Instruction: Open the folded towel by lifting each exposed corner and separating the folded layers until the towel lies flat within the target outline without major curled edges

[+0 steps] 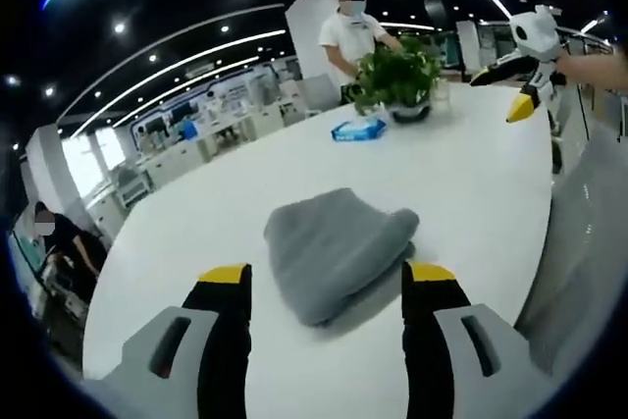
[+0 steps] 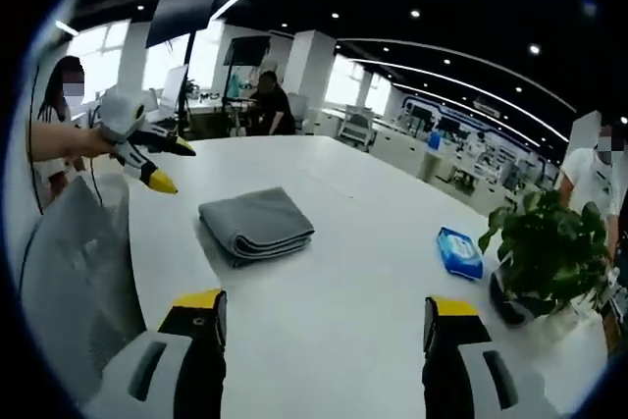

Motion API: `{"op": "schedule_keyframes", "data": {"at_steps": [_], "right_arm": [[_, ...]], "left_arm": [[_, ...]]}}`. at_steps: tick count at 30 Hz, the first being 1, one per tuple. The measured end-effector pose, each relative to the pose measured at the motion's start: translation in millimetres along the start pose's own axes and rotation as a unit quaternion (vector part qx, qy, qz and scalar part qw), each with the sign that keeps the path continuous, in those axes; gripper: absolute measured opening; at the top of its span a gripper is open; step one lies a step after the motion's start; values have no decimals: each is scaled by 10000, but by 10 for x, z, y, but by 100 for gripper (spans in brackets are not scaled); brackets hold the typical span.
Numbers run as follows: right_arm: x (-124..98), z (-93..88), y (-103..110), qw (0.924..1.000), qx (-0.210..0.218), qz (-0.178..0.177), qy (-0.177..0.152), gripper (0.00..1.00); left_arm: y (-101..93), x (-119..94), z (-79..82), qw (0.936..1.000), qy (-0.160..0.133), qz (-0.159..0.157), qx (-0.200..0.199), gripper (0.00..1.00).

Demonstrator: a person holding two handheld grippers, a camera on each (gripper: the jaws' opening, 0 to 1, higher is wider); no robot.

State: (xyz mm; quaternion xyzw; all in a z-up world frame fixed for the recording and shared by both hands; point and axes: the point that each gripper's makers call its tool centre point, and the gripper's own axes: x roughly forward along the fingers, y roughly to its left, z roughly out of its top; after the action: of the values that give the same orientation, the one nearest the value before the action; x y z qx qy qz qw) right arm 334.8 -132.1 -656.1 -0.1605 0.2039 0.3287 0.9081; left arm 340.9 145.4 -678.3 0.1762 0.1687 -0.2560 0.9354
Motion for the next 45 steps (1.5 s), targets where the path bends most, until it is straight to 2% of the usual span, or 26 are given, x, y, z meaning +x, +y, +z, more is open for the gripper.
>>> {"op": "schedule_keyframes", "data": {"at_steps": [4, 7, 10, 11, 14, 17, 19, 22, 25, 28, 30, 33, 34, 36, 37, 38, 39, 42, 43, 45], "right_arm": [[151, -31, 49, 10000, 85, 2, 8, 79], [272, -47, 122, 9989, 460, 109, 11, 78], [365, -37, 132, 9980, 613, 118, -4, 78], [392, -32, 138, 9977, 675, 120, -8, 77], [511, 10, 171, 9959, 888, 156, -53, 77], [611, 11, 202, 9945, 1033, 180, -35, 77], [680, -16, 230, 9934, 1136, 178, 6, 77], [741, -85, 266, 9912, 1315, 142, 62, 76], [788, -215, 316, 9837, 1786, 121, 151, 76], [813, -331, 363, 9806, 1940, 162, 217, 76], [815, -444, 404, 9749, 2198, 196, 298, 77], [792, -519, 393, 9675, 2510, 137, 281, 77], [781, -526, 384, 9632, 2674, 98, 247, 77], [774, -535, 382, 9619, 2722, 97, 237, 77], [761, -547, 386, 9586, 2837, 89, 229, 77], [755, -550, 394, 9573, 2879, 105, 226, 77], [751, -528, 426, 9512, 3077, 174, 154, 78], [746, -508, 505, 9420, 3339, 334, 105, 78], [747, -501, 535, 9368, 3476, 393, 96, 77], [743, -481, 585, 9127, 4055, 499, 39, 75]], "left_arm": [[-86, 167, -11, 9998, 52, -178, -14, 55], [-159, 287, -27, 9993, 127, -327, 96, 55], [-271, 446, -39, 9980, 220, -580, 126, 52], [-306, 488, -45, 9974, 254, -648, 180, 50], [-427, 615, -59, 9934, 368, -860, 669, 51], [-541, 745, -80, 9906, 429, -986, 845, 51], [-574, 804, -96, 9900, 470, -1022, 852, 50], [-597, 897, -158, 9892, 597, -1017, 874, 43], [-578, 971, -238, 9883, 759, -882, 983, 35], [-623, 1004, -281, 9896, 832, -914, 738, 28], [-639, 1023, -323, 9896, 877, -889, 713, 27], [-656, 1020, -347, 9892, 912, -893, 726, 22], [-665, 1014, -358, 9898, 971, -886, 542, 17], [-655, 1022, -352, 9915, 974, -810, 297, 13], [-659, 1017, -358, 9913, 1017, -802, 243, 10], [-659, 1015, -361, 9912, 1039, -784, 242, 9], [-683, 1005, -348, 9911, 1032, -769, 341, 8], [-767, 965, -304, 9897, 977, -845, 612, 6], [-779, 960, -306, 9895, 980, -860, 628, 6], [-882, 908, -292, 9876, 994, -950, 756, 6]]}}
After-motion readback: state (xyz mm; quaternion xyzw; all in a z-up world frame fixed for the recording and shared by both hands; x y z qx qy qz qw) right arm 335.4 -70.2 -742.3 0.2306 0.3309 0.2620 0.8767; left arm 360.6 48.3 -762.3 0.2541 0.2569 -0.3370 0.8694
